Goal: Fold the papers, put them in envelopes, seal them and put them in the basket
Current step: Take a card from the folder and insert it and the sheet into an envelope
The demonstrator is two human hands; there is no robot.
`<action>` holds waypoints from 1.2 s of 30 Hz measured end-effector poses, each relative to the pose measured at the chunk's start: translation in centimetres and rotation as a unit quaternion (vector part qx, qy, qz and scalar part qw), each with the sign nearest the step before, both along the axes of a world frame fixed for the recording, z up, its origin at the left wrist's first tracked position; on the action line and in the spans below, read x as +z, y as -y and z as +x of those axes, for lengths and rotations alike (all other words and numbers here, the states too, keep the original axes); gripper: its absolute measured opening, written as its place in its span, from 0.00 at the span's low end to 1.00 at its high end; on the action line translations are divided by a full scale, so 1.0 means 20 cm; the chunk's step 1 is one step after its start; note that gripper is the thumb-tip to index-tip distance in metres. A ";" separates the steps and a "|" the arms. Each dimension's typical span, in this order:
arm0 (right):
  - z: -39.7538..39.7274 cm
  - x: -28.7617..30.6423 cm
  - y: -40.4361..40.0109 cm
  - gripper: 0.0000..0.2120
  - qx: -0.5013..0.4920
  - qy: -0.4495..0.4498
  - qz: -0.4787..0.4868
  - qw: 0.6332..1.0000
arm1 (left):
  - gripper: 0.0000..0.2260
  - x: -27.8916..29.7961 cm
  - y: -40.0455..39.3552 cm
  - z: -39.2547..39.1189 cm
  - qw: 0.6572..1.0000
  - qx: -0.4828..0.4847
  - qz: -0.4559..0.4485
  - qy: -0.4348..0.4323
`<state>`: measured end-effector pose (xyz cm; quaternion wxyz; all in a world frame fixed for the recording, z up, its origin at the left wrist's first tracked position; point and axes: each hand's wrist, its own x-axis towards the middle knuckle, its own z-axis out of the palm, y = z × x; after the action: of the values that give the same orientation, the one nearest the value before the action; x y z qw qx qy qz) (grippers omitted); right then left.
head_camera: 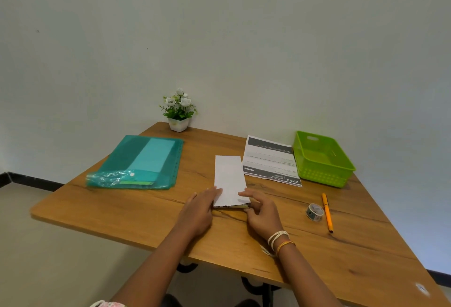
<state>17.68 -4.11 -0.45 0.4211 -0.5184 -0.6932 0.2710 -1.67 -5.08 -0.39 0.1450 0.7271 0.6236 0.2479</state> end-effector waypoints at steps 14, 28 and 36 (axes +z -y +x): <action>0.03 0.10 0.01 0.20 0.063 -0.156 -0.090 0.982 | 0.23 -0.02 -0.04 -0.04 0.997 -0.016 -0.019 0.078; -0.02 -0.05 0.00 0.07 -0.049 0.105 0.042 0.992 | 0.15 -0.02 -0.04 -0.03 0.999 -0.008 -0.011 0.049; -0.04 -0.03 -0.01 0.12 -0.079 0.136 0.031 0.987 | 0.14 -0.02 -0.02 -0.02 0.999 -0.009 0.011 0.038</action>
<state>16.93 -3.91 -1.11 0.3588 -0.5906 -0.7087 0.1424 -2.04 -4.60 -0.73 0.1623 0.7241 0.6085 0.2811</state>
